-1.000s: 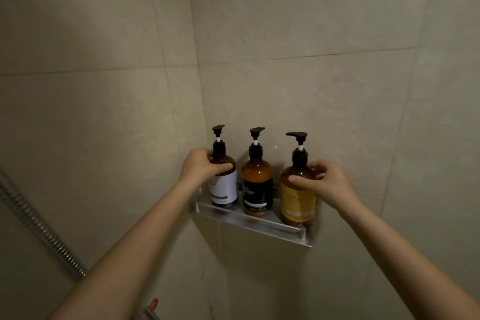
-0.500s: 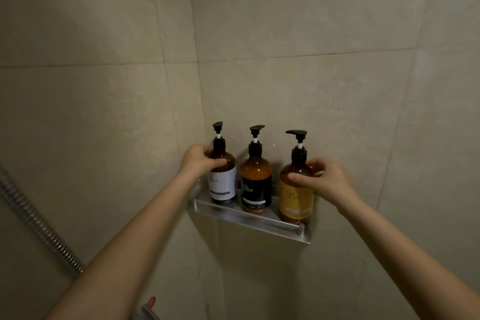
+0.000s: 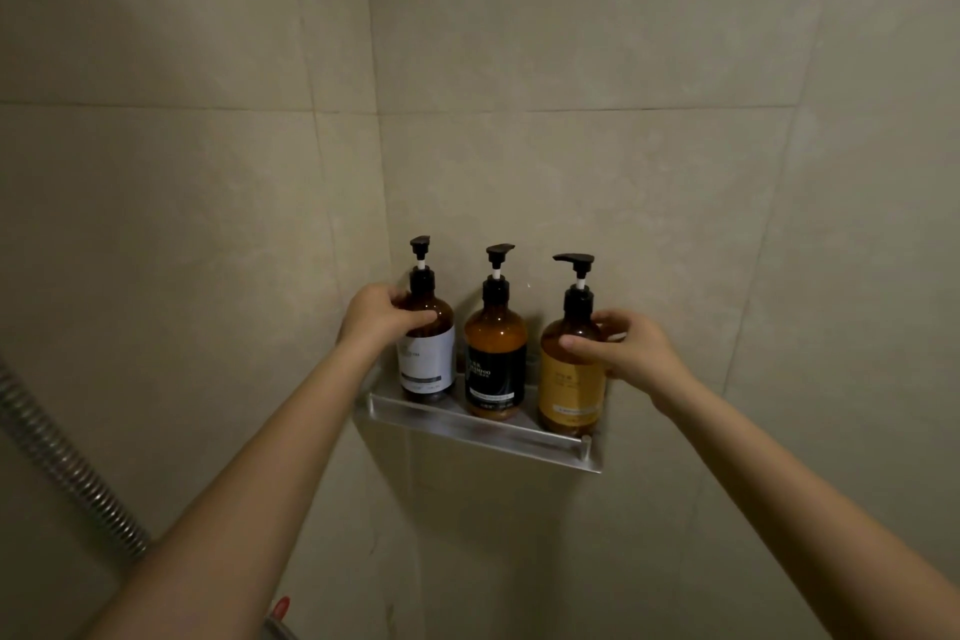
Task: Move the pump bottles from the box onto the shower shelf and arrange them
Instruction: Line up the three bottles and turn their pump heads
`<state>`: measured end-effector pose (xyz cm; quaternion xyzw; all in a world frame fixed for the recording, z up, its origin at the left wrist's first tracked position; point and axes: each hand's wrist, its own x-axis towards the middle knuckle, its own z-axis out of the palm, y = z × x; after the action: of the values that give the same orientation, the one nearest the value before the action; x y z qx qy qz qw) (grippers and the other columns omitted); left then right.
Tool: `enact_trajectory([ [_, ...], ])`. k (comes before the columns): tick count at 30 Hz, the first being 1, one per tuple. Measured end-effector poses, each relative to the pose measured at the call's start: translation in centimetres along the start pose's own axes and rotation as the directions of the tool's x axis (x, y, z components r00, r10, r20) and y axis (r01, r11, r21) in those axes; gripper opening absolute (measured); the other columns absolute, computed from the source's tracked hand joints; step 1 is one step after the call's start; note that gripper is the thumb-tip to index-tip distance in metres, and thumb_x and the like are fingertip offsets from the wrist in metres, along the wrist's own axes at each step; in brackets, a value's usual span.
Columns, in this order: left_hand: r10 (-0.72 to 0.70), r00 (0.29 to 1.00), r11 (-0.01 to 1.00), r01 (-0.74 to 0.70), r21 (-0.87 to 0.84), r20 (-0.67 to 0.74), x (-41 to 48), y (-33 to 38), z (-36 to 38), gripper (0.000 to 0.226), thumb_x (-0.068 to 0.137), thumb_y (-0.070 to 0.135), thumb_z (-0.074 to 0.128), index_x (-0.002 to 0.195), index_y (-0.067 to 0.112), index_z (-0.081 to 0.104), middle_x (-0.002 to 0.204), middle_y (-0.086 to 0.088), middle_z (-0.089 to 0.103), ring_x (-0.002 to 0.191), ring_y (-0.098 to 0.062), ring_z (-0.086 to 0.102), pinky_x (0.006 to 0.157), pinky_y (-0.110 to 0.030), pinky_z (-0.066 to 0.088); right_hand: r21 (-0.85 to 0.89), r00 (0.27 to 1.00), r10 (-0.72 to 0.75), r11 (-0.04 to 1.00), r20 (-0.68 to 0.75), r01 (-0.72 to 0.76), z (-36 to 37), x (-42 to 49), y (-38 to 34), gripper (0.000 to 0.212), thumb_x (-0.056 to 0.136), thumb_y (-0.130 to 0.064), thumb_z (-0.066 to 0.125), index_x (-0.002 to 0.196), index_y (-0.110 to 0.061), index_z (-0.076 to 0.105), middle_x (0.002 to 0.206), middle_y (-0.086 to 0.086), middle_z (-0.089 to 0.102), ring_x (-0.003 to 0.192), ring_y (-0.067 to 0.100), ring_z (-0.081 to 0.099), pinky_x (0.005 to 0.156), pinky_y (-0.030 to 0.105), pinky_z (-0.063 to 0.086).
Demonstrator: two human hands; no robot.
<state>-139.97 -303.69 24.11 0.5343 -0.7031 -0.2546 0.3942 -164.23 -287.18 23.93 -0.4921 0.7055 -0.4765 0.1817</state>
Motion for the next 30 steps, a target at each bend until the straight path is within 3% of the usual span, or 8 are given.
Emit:
enact_trajectory([
  [6, -0.049, 0.998, 0.998, 0.047, 0.04, 0.033, 0.4, 0.3, -0.3, 0.046, 0.063, 0.033, 0.081, 0.099, 0.009, 0.065, 0.087, -0.002, 0.062, 0.081, -0.019, 0.058, 0.074, -0.034, 0.05, -0.001, 1.0, 0.007, 1.0, 0.008, -0.007, 0.1, 0.1, -0.3, 0.072, 0.066, -0.041, 0.08, 0.126, -0.011, 0.053, 0.122, 0.009, 0.06, 0.107, 0.025, 0.059, 0.086, 0.043, 0.055],
  [12, -0.008, 0.999, 0.999, 0.01, -0.042, 0.033, -0.2, 0.1, -0.1, 0.033, 0.066, 0.033, 0.08, 0.089, 0.017, 0.062, 0.079, 0.003, 0.06, 0.07, -0.009, 0.055, 0.063, -0.028, 0.044, 0.005, 1.0, 0.022, 1.0, 0.003, -0.022, 0.1, 0.4, -0.1, 0.072, 0.065, -0.04, 0.081, 0.125, -0.011, 0.053, 0.12, 0.009, 0.06, 0.105, 0.025, 0.059, 0.081, 0.04, 0.057],
  [15, -0.001, 1.0, 0.999, 0.001, -0.039, 0.016, -0.6, 0.2, 0.1, 0.03, 0.067, 0.029, 0.079, 0.09, 0.016, 0.064, 0.078, 0.003, 0.059, 0.072, -0.014, 0.055, 0.067, -0.028, 0.044, 0.012, 1.0, 0.026, 1.0, 0.011, -0.026, 0.1, 0.5, -0.1, 0.073, 0.065, -0.04, 0.081, 0.126, -0.011, 0.052, 0.119, 0.009, 0.059, 0.104, 0.025, 0.059, 0.073, 0.034, 0.056],
  [19, 0.009, 1.0, 0.999, -0.009, -0.048, 0.0, -0.8, 0.2, 0.0, 0.035, 0.066, 0.028, 0.08, 0.094, 0.013, 0.067, 0.073, 0.007, 0.058, 0.07, -0.01, 0.055, 0.055, -0.023, 0.039, 0.006, 1.0, 0.013, 1.0, 0.007, -0.013, 0.2, 0.5, 0.0, 0.073, 0.066, -0.04, 0.08, 0.126, -0.011, 0.053, 0.12, 0.009, 0.059, 0.106, 0.025, 0.059, 0.078, 0.038, 0.057],
  [22, 0.018, 1.0, 0.999, -0.018, -0.043, -0.004, -0.9, 0.1, 0.2, 0.042, 0.069, 0.029, 0.078, 0.105, 0.011, 0.066, 0.085, 0.003, 0.061, 0.079, -0.015, 0.056, 0.061, -0.025, 0.04, 0.004, 1.0, 0.012, 1.0, 0.005, -0.012, 0.1, 0.5, 0.1, 0.072, 0.066, -0.041, 0.08, 0.125, -0.012, 0.053, 0.119, 0.009, 0.059, 0.106, 0.025, 0.059, 0.083, 0.042, 0.056],
  [25, 0.005, 1.0, 0.998, -0.006, -0.064, -0.013, -0.8, -0.2, 0.4, 0.054, 0.071, 0.027, 0.077, 0.119, 0.008, 0.061, 0.11, -0.007, 0.067, 0.087, -0.014, 0.053, 0.072, -0.028, 0.039, 0.006, 1.0, 0.012, 1.0, 0.014, -0.012, 0.2, 0.6, 0.1, 0.071, 0.066, -0.042, 0.08, 0.125, -0.013, 0.053, 0.119, 0.008, 0.059, 0.104, 0.023, 0.058, 0.082, 0.039, 0.056],
  [28, 0.007, 1.0, 0.997, -0.006, -0.075, 0.013, -1.1, 0.0, 0.2, 0.055, 0.071, 0.025, 0.077, 0.121, 0.009, 0.059, 0.119, -0.011, 0.064, 0.092, -0.017, 0.055, 0.075, -0.03, 0.04, 0.011, 1.0, 0.009, 1.0, 0.017, -0.009, 0.2, 0.5, 0.1, 0.071, 0.067, -0.042, 0.079, 0.126, -0.013, 0.053, 0.12, 0.008, 0.059, 0.104, 0.023, 0.058, 0.082, 0.038, 0.056],
  [30, 0.004, 1.0, 0.994, -0.003, -0.112, 0.005, -1.9, 0.4, 0.3, 0.062, 0.073, 0.024, 0.076, 0.129, 0.01, 0.053, 0.128, -0.011, 0.059, 0.107, -0.023, 0.057, 0.083, -0.033, 0.045, 0.01, 1.0, 0.001, 1.0, 0.021, -0.001, 0.2, 0.5, 0.1, 0.071, 0.068, -0.042, 0.079, 0.127, -0.013, 0.052, 0.121, 0.008, 0.059, 0.106, 0.024, 0.058, 0.084, 0.039, 0.055],
])
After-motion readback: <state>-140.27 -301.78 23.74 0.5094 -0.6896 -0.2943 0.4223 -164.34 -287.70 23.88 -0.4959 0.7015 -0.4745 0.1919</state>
